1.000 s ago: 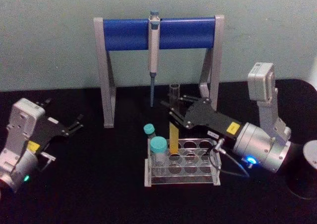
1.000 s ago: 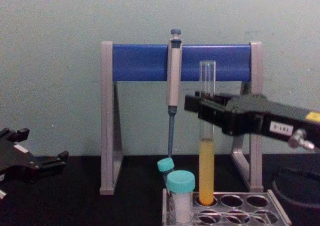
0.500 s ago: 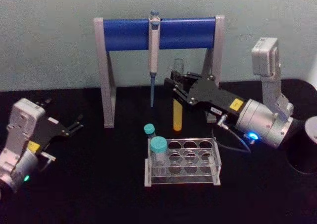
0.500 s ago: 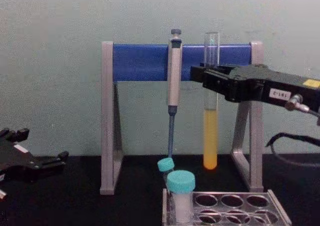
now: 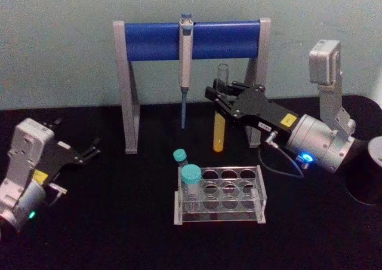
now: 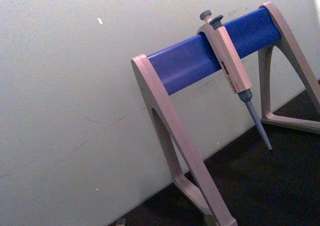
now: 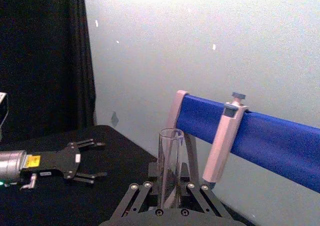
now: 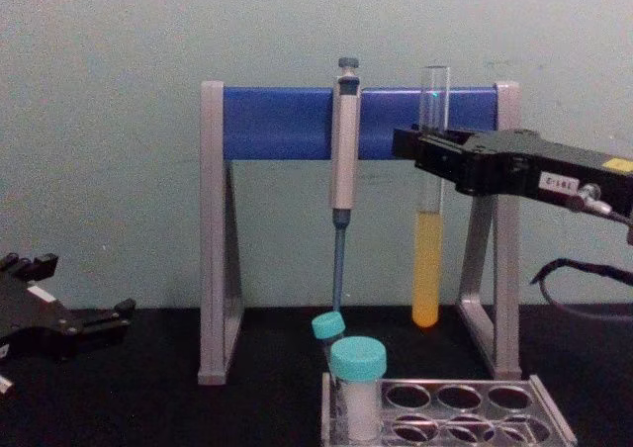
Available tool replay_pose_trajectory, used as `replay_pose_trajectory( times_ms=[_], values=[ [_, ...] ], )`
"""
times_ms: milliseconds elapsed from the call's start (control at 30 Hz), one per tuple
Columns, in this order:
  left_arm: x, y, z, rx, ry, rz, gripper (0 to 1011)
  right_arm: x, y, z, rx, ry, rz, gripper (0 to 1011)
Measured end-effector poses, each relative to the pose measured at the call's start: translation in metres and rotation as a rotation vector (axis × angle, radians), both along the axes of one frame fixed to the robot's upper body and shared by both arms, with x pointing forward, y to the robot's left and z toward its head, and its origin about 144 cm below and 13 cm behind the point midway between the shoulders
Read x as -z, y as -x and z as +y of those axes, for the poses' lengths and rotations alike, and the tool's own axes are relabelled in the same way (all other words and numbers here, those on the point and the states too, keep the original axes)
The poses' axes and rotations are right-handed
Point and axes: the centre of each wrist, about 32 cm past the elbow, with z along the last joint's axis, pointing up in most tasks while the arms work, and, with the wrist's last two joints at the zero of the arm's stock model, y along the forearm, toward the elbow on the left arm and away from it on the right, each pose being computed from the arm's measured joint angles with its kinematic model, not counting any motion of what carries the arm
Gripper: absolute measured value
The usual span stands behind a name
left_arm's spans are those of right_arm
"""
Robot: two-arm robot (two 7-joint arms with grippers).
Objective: Pick up the test tube from the test tube rack, shake it, then place it back into the test tube rack.
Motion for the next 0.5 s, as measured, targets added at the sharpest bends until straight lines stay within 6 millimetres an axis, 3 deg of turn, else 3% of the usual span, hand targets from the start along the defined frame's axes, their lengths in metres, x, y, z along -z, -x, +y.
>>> replay_pose_trajectory(
  times_ms=[500],
  values=[
    [0.0,0.0,0.0,0.0,0.0,0.0,1001,0.003,0.03,-0.017,0.085,0.009,0.029,232]
  ],
)
